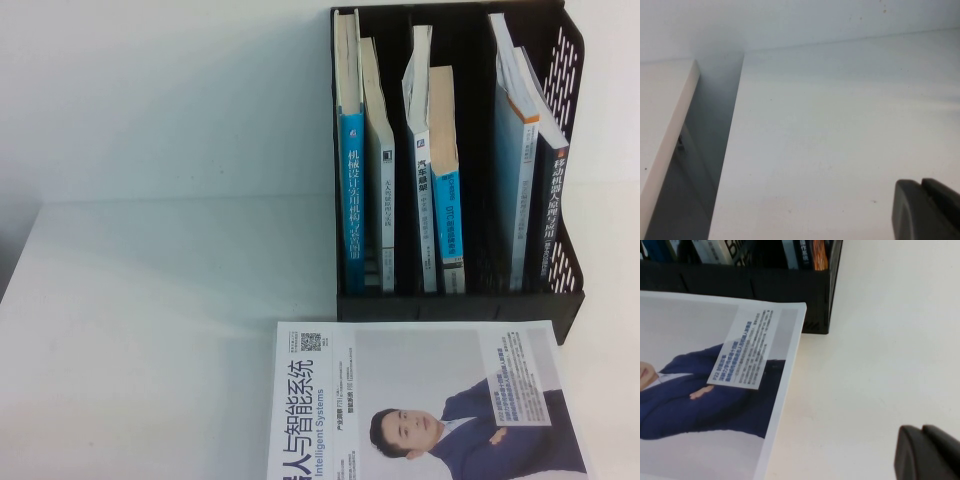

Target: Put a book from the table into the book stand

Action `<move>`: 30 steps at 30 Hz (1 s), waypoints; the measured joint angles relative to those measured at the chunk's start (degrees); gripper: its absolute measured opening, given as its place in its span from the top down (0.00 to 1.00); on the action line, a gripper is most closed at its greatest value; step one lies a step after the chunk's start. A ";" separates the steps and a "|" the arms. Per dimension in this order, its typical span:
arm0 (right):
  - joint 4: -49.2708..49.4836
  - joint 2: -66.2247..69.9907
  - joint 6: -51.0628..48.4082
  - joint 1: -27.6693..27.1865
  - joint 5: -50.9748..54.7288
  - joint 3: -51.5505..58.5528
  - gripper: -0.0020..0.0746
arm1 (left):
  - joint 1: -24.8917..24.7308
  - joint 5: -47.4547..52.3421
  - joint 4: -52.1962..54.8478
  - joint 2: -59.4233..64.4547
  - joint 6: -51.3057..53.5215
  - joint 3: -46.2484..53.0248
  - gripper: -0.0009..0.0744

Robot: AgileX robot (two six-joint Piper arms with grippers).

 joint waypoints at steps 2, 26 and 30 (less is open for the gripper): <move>0.00 0.00 0.00 0.00 0.00 0.00 0.98 | 0.00 0.00 0.00 0.00 0.00 0.00 0.99; -0.47 -18.24 -1.10 -3.36 -7.44 13.53 0.98 | 0.00 0.45 0.52 -0.12 0.00 -0.12 0.99; -0.47 -18.24 -1.19 -3.36 -7.44 13.53 0.98 | 0.00 0.45 0.52 -0.12 0.00 -0.12 0.99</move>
